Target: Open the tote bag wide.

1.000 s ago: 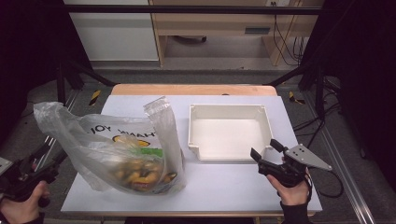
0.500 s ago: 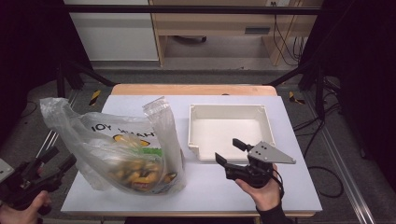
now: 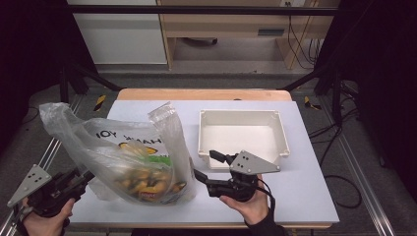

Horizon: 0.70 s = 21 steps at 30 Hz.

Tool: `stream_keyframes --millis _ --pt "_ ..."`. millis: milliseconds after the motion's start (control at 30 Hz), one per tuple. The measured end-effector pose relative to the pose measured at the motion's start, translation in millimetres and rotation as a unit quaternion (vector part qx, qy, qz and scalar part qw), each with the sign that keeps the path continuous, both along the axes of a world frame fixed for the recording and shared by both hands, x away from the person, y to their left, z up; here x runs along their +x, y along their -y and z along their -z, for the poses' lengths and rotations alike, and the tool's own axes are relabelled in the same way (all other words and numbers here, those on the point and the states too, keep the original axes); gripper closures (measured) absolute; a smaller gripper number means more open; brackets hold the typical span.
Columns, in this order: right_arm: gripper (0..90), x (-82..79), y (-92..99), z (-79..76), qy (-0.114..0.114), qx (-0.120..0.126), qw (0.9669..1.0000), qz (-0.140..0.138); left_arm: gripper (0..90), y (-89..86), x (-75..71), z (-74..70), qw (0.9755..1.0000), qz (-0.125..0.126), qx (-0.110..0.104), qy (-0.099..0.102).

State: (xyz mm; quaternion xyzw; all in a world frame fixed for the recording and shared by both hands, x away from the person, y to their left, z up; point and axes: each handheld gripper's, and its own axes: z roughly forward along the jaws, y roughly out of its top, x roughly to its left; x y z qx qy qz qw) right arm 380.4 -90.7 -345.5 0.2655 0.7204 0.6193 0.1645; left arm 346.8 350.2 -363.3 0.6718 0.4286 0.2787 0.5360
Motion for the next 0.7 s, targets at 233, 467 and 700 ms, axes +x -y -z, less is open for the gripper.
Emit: stream_keyframes --millis 233,467,700 --pt "39.1 -5.9 -16.1 -3.5 0.041 -0.004 0.9988 -0.026 81.8 1.1 1.8 4.7 0.9998 0.013 -0.010 -0.015" --pt "42.7 -6.2 -33.3 -4.0 0.038 -0.023 0.9983 -0.038 87.9 8.5 -0.2 6.5 0.9997 0.011 0.018 -0.014" --pt "75.6 -1.6 -38.2 -7.5 0.003 -0.025 0.9979 -0.059 88.8 10.7 -2.5 8.9 0.9997 0.012 0.013 -0.017"
